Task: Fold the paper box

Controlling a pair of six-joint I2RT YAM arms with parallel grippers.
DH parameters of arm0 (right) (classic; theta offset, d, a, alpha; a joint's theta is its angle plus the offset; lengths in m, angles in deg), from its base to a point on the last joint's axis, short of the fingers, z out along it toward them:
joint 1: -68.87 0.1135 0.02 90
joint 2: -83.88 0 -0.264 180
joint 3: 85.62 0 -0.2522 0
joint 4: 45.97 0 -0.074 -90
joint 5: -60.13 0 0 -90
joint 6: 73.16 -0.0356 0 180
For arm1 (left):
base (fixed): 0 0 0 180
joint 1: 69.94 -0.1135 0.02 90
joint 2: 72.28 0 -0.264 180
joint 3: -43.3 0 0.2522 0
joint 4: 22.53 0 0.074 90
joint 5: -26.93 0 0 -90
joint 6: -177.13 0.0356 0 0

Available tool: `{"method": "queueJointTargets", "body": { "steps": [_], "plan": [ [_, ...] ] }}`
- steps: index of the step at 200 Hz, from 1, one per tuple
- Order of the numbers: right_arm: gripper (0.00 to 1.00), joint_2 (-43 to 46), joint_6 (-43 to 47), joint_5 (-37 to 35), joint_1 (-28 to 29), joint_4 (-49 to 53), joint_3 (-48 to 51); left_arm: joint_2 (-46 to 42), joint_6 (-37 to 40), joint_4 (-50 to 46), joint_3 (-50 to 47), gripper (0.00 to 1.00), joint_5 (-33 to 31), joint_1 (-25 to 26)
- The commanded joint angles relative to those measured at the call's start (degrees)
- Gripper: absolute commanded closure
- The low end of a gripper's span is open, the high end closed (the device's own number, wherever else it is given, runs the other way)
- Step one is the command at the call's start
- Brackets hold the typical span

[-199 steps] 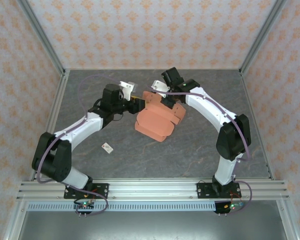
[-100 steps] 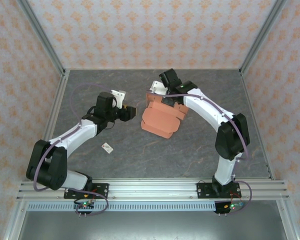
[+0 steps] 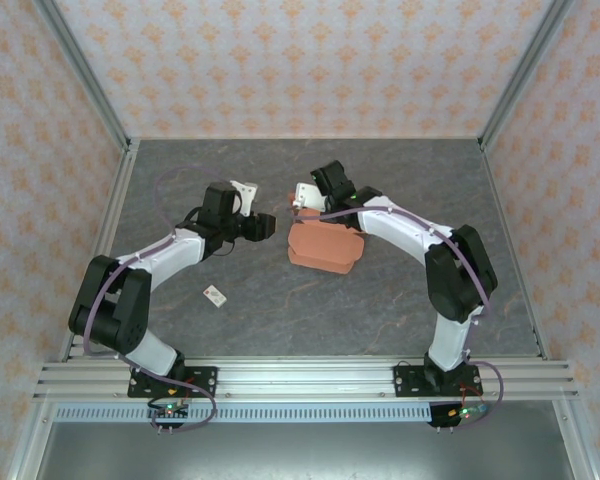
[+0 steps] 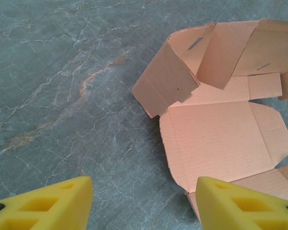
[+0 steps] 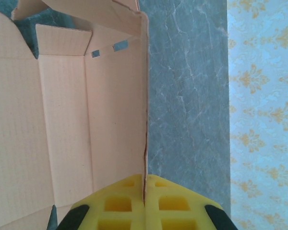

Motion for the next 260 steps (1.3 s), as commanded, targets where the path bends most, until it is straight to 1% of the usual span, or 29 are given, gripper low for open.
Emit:
{"method": "queueJointTargets", "body": {
  "steps": [1, 18, 63, 83, 128, 160, 199, 230, 260],
  "plan": [
    [1.0, 2.5, 4.1, -1.9, 0.2, -5.3, 2.4, 0.6, 0.6, 0.3, 1.1, 0.4, -1.5, 0.0],
    [1.0, 2.6, 5.4, -2.2, 0.2, -7.8, 3.6, 0.7, 0.6, 0.5, 0.9, 0.4, -1.3, 0.1],
    [1.0, 2.2, 7.1, -1.9, -0.7, -10.9, 5.3, 0.1, 0.5, 0.8, 0.0, 0.4, -1.1, 0.0],
    [1.0, 2.3, 8.5, -1.6, -1.2, -14.2, 7.3, -0.1, 0.5, 1.2, -0.5, 0.4, -1.3, 0.0],
    [1.0, 2.5, 12.3, -2.3, -1.3, -25.2, 13.4, 0.1, 0.1, 1.7, -0.7, 0.41, -1.9, 0.0],
    [1.0, 2.2, 14.5, -3.9, -0.8, -30.4, 15.9, 0.5, -1.1, 1.9, -0.6, 0.41, -3.0, 0.0],
    [1.0, 2.6, 16.1, -4.7, -0.4, -35.1, 18.1, 0.8, -0.9, 2.9, -1.3, 0.41, -2.2, 0.0],
    [1.0, 2.9, 17.8, -4.9, 0.0, -38.5, 19.4, 1.4, -0.6, 4.8, -1.8, 0.4, -1.1, 0.1],
    [1.0, 3.2, 18.8, -4.6, 0.1, -41.2, 20.6, 3.3, 0.9, 8.5, -2.1, 0.41, -0.5, 0.1]
  ]
}}
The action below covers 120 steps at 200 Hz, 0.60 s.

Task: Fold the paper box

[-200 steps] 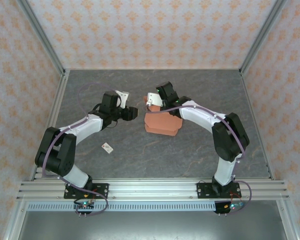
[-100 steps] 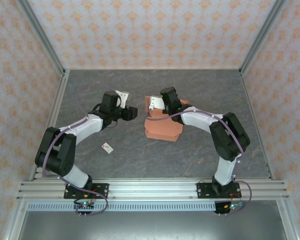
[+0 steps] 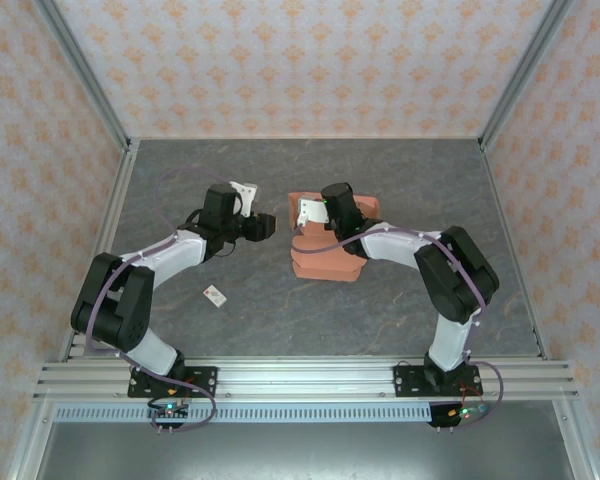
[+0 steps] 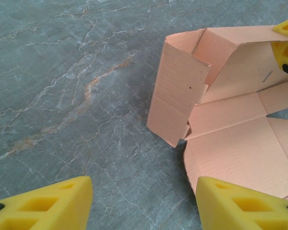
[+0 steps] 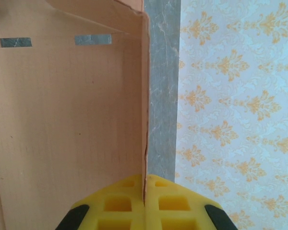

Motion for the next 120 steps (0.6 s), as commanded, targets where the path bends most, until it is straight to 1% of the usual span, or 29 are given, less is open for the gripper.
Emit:
{"method": "queueJointTargets", "body": {
  "steps": [1, 49, 86, 120],
  "plan": [
    [1.0, 2.6, 1.8, -0.9, 0.4, -4.5, 1.5, 2.2, 1.5, 4.7, -0.8, 0.41, 0.5, 0.0],
    [1.0, 2.7, 3.7, -1.4, 0.7, -10.1, 4.1, 5.7, 3.2, 7.9, 1.7, 0.4, 4.5, -0.1],
    [1.0, 2.5, 4.8, -1.5, 0.8, -12.7, 5.0, 8.0, 6.1, 5.5, 5.2, 0.41, 5.7, -0.1],
    [1.0, 2.3, 5.0, -1.6, 0.8, -12.9, 4.9, 9.5, 8.3, 5.3, 6.7, 0.41, 9.8, -0.6]
  ]
}}
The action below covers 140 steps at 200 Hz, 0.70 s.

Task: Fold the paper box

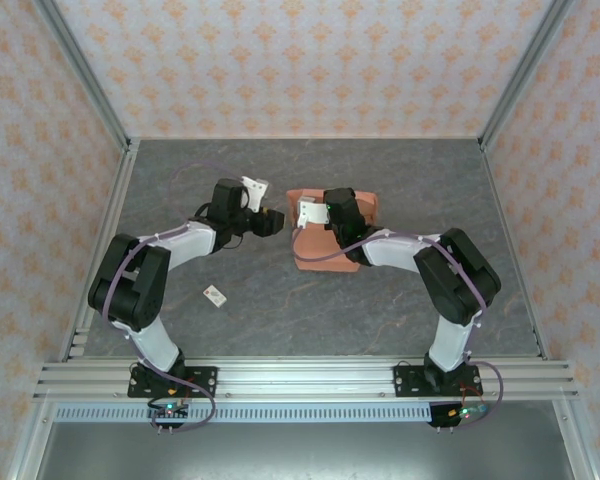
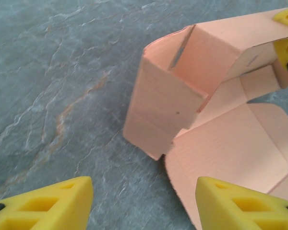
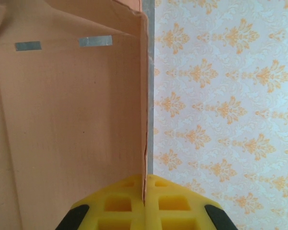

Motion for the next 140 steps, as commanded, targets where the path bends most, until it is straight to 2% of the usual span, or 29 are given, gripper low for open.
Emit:
{"method": "queueJointTargets", "body": {
  "steps": [1, 27, 80, 119, 140],
  "plan": [
    [1.0, 1.4, 0.7, -1.2, 0.4, -2.4, 0.7, 1.2, 3.3, 0.2, 1.9, 0.41, 3.6, -0.6],
    [1.0, 1.5, 0.6, -1.2, 0.4, -2.3, 0.5, 1.5, 4.8, -1.7, 3.4, 0.38, 6.1, -2.4],
    [1.0, 1.4, 0.7, -1.2, 0.5, -1.7, -0.3, 1.9, 10.3, -9.3, 7.7, 0.21, 13.5, -5.2],
    [1.0, 1.7, 0.6, -1.3, 0.5, -1.1, -0.8, 6.7, 10.8, -13.1, 14.4, 0.12, 21.7, -8.0],
    [1.0, 1.8, 0.6, -1.4, 0.5, -1.1, -1.0, 9.9, 13.6, -19.7, 19.7, 0.12, 25.3, -8.2]
  ]
}}
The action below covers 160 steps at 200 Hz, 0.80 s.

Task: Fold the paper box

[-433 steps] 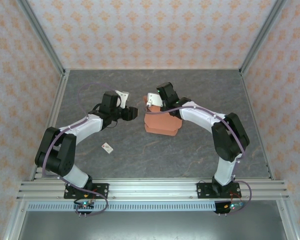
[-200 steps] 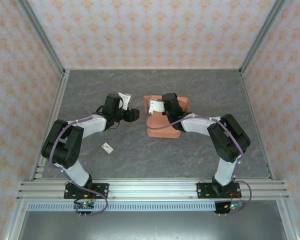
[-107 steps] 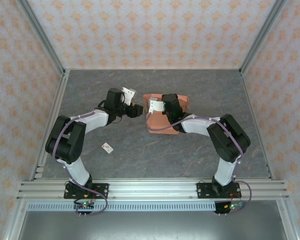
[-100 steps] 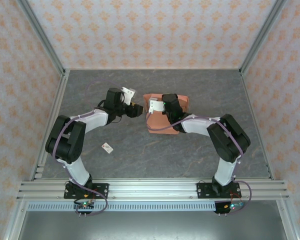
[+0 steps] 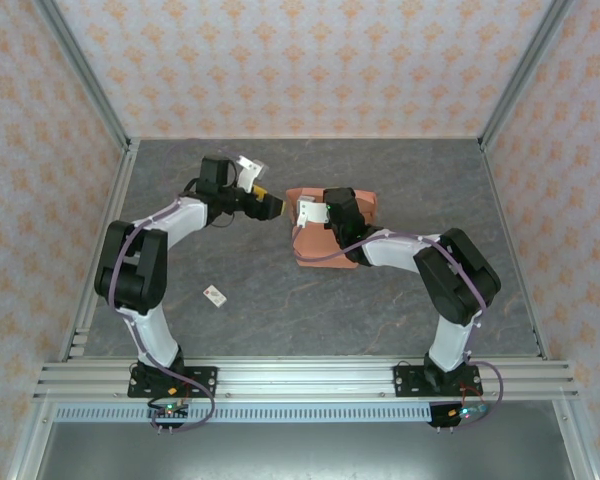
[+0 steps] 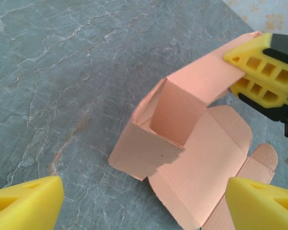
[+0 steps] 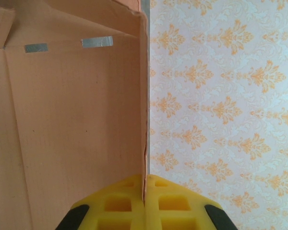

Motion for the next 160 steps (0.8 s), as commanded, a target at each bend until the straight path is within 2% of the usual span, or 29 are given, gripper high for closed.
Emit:
{"method": "queueJointTargets", "body": {
  "steps": [1, 19, 52, 88, 160],
  "plan": [
    [1.0, 1.8, 0.4, -1.2, 0.3, -0.4, -1.0, 3.2, 4.0, -8.8, 5.3, 0.12, 7.1, -0.9],
    [1.0, 1.7, 0.3, -1.2, 0.3, -0.1, -1.1, 5.9, 5.0, -11.5, 8.6, 0.14, 11.1, -1.0],
    [1.0, 1.1, 0.1, -1.3, 0.3, 0.2, -1.5, 9.5, 5.0, -13.8, 13.0, 0.14, 14.6, -1.0],
    [1.0, 1.1, 0.0, -1.8, 0.3, 0.9, -1.7, 13.9, 8.4, -18.4, 18.2, 0.16, 17.9, -0.9],
    [1.0, 1.3, -0.3, -2.0, 0.3, 1.9, -2.5, 17.6, 10.0, -21.8, 23.9, 0.17, 21.0, 0.0]
  ]
}}
